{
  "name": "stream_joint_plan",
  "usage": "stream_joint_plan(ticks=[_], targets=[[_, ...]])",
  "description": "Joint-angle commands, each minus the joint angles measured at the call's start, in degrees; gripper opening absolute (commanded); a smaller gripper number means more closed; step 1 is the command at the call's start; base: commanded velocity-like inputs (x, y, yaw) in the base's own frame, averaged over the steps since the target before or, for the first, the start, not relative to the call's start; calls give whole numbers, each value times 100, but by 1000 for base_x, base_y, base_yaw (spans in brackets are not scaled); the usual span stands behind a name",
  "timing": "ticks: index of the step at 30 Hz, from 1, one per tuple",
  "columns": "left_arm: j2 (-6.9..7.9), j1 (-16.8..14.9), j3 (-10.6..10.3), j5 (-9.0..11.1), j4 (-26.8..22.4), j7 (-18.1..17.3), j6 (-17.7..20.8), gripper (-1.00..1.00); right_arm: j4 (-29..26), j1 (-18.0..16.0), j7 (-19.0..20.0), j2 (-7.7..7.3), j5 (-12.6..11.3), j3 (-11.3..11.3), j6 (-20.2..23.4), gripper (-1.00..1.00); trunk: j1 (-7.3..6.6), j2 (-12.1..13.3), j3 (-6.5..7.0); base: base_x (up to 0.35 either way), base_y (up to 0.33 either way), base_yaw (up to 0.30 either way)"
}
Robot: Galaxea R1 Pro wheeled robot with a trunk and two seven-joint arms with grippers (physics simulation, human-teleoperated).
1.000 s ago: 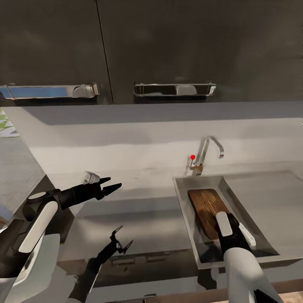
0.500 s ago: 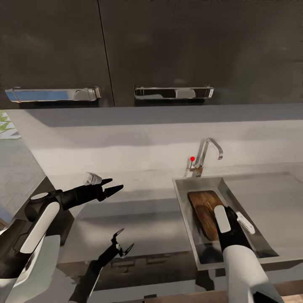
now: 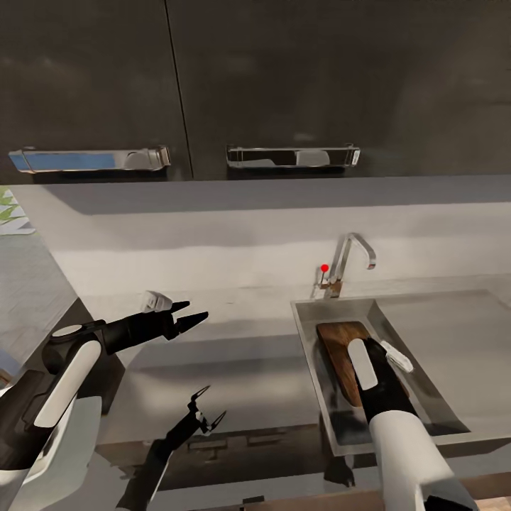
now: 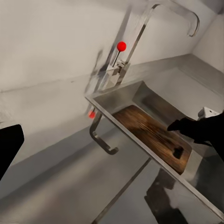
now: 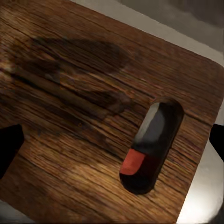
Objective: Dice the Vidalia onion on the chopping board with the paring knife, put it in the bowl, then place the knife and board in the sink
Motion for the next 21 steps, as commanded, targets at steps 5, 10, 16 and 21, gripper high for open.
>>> stream_joint_plan(ticks=[5, 10, 16, 21], targets=[[4, -6, -4, 44, -2, 6, 40, 100, -49, -5, 185, 4, -10, 745, 291, 100, 4, -12, -12, 0, 0, 0], [5, -6, -6, 44, -2, 10, 40, 100, -440, -5, 609, 4, -2, 1391, 649, 100, 4, -12, -12, 0, 0, 0], [8, -6, -13, 44, -2, 11, 40, 100, -714, -5, 765, 4, -1, 2004, 697, 100, 4, -12, -12, -50, 30, 0], [10, -6, -13, 40, -2, 11, 40, 100, -968, -5, 800, 2, 11, 2905, 702, 100, 4, -12, -12, -197, 128, -7]])
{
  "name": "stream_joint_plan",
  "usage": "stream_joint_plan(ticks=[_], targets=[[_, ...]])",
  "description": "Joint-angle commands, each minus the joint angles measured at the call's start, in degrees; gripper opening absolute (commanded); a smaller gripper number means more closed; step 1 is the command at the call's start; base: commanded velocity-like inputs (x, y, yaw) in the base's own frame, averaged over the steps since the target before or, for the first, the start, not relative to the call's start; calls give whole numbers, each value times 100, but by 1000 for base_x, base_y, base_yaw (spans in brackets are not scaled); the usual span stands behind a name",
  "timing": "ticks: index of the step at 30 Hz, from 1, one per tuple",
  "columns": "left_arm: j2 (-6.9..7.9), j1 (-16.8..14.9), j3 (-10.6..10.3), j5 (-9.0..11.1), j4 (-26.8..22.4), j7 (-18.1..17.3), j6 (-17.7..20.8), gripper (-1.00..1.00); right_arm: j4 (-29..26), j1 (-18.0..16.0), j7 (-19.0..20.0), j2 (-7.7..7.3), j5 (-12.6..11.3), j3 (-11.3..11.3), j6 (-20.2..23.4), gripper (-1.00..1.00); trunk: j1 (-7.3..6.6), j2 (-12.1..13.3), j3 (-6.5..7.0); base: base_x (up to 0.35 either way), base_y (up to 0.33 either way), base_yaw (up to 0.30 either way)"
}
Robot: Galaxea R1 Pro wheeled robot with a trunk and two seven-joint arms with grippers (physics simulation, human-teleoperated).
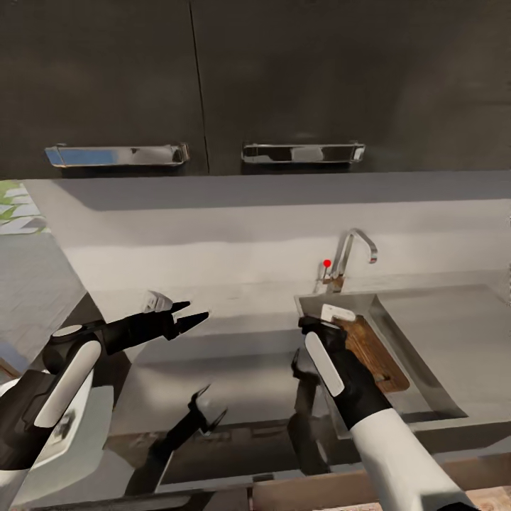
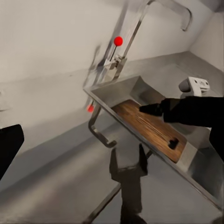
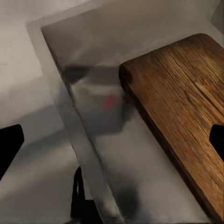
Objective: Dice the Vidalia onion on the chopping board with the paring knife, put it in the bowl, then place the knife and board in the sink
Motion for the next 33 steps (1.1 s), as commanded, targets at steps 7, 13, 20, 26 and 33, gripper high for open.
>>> stream_joint_plan(ticks=[7, 13, 20, 26, 33], targets=[[6, -6, -3, 45, -2, 11, 40, 100, -99, -7, 30, -17, -26, 183, 20, 100, 3, -13, -13, -46, 27, -108], [7, -6, -3, 43, -2, 11, 40, 100, -441, -3, 740, -370, -16, 245, 29, 100, 3, -13, 3, -4, 2, -187], [6, -6, -3, 43, -2, 11, 40, 100, -771, 16, 1724, -1026, -15, 318, 37, 100, 3, -13, 49, 0, 0, -204], [7, -6, -3, 45, -2, 11, 40, 100, -1030, 36, 2906, -1482, -15, 825, 46, 100, 3, -13, 90, 0, 0, -207], [7, -6, -3, 41, -2, 11, 40, 100, -1147, 37, 3025, -1546, -13, 1299, 47, 100, 3, -13, 139, -55, 31, -206]])
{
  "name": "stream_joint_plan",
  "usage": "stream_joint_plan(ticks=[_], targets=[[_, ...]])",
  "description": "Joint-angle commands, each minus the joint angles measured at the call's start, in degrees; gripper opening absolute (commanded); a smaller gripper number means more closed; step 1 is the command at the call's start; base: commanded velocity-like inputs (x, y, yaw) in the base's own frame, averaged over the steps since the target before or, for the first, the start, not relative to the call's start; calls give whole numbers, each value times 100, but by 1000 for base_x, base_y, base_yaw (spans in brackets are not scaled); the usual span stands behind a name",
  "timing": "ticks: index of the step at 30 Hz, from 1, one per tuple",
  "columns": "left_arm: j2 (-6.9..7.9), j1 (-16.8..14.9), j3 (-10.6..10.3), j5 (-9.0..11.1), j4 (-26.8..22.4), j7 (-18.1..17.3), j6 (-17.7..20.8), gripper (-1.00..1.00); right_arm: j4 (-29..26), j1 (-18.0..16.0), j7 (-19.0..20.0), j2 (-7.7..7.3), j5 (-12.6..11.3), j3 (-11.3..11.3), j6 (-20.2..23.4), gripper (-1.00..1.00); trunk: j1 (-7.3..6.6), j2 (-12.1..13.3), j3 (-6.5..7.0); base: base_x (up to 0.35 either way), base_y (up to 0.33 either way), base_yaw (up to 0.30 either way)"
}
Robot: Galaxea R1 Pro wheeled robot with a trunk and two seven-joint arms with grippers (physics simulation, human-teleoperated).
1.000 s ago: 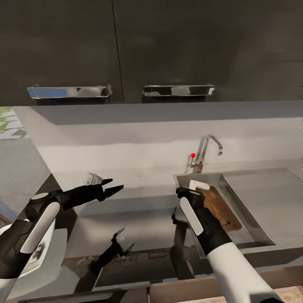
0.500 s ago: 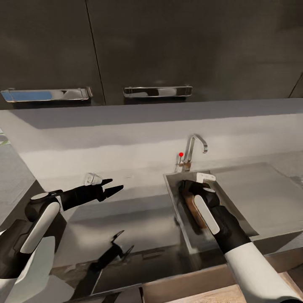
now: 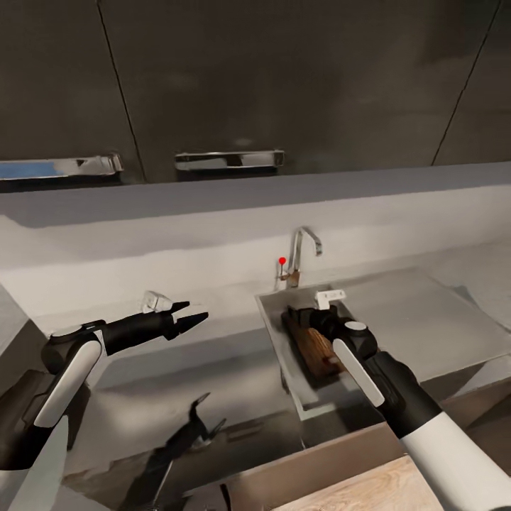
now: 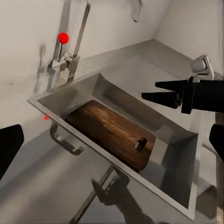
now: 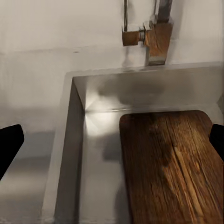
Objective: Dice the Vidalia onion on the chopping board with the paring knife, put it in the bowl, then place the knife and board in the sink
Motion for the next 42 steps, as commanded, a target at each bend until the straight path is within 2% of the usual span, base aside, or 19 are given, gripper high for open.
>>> stream_joint_plan(ticks=[1, 7, 11, 12, 13, 16, 31, 42], targets=[[5, -5, -2, 42, -2, 11, 40, 100, -12, -10, -54, -6, -57, 46, 11, 100, 2, -14, -7, -192, 122, -169], [5, -5, -2, 42, -2, 11, 40, 100, -30, -9, 145, -86, -59, 137, 2, 100, 2, -14, 2, -253, 166, -47], [5, -5, -2, 42, -2, 11, 40, 100, -31, -9, 739, -178, -56, 142, -3, 100, 2, -14, 3, -270, 185, -5], [5, -5, -2, 42, -2, 11, 40, 100, -31, -9, 1160, -267, -54, 143, -5, 100, 2, -14, 3, -255, 145, -1], [5, -5, -2, 41, -2, 11, 40, 100, -31, -9, 1324, -309, -54, 142, -5, 100, 2, -14, 3, -256, 134, -1], [5, -5, -2, 42, -2, 11, 40, 100, -31, -9, 1566, -389, -57, 138, -6, 100, 2, -14, 3, -244, 102, 0], [5, -5, -2, 41, -2, 11, 40, 100, -31, -9, 1654, -419, -59, 135, -13, 100, 2, -14, 114, -36, 9, 0], [5, -5, -2, 41, -2, 11, 40, 100, -39, -9, 1654, -419, -59, 135, -11, 100, 2, -14, 215, -277, 0, 0]])
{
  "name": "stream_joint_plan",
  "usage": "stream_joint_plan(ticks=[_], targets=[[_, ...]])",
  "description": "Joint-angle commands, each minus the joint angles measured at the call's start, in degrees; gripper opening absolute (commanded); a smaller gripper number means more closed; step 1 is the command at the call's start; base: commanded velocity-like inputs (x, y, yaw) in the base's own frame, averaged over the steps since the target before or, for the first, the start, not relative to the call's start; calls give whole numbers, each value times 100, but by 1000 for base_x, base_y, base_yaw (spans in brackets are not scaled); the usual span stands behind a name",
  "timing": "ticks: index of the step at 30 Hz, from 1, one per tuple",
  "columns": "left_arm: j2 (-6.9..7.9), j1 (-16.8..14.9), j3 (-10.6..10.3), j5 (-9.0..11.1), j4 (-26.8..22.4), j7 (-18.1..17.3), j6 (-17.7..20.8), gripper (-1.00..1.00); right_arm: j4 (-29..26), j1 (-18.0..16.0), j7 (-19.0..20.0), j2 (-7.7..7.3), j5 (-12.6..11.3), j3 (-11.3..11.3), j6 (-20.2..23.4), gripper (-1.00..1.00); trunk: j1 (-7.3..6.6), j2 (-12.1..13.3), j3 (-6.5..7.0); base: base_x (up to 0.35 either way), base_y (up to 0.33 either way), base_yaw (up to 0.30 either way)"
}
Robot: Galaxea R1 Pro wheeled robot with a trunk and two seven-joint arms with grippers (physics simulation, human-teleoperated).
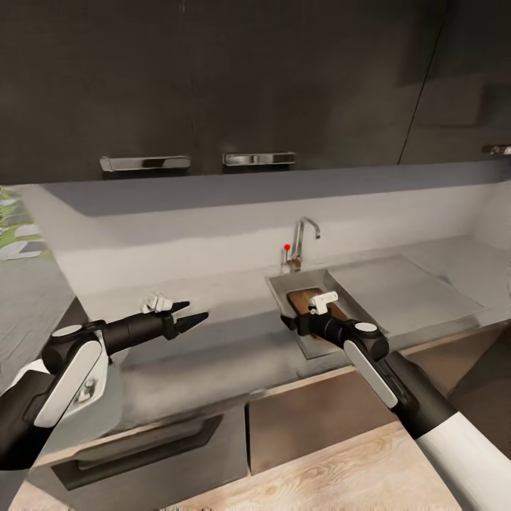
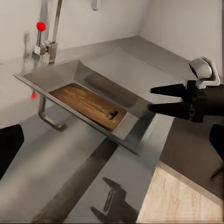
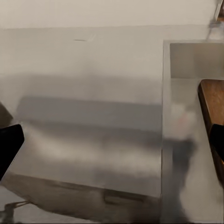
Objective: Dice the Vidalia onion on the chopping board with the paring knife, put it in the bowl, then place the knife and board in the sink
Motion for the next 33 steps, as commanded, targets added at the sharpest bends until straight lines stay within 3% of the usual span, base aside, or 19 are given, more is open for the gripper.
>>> stream_joint_plan(ticks=[1, 15, 27, 29, 33], targets=[[4, -7, -3, 42, -2, 11, 40, 100, -6, -7, 5, -3, -3, 5, 23, 100, 1, -14, -4, -330, 0, 0], [4, -7, -3, 41, -2, 11, 33, 100, -8, -7, 7, -3, -3, 5, 27, 100, 1, -14, 119, -332, 0, 0], [3, -7, -8, 41, -2, 2, 37, 100, -69, -7, 6, -3, -3, 5, 27, 100, 1, -14, 139, -273, 0, 0], [0, -7, -116, 41, -2, 2, 39, 100, -105, -7, 5, -3, -3, 7, 33, 100, 1, -14, 147, -33, 0, 0], [-2, -7, -594, 41, -9, -9, -186, 100, -134, 2, 5, -3, -3, 89, 36, 100, 1, -14, 171, -7, 0, 0]])
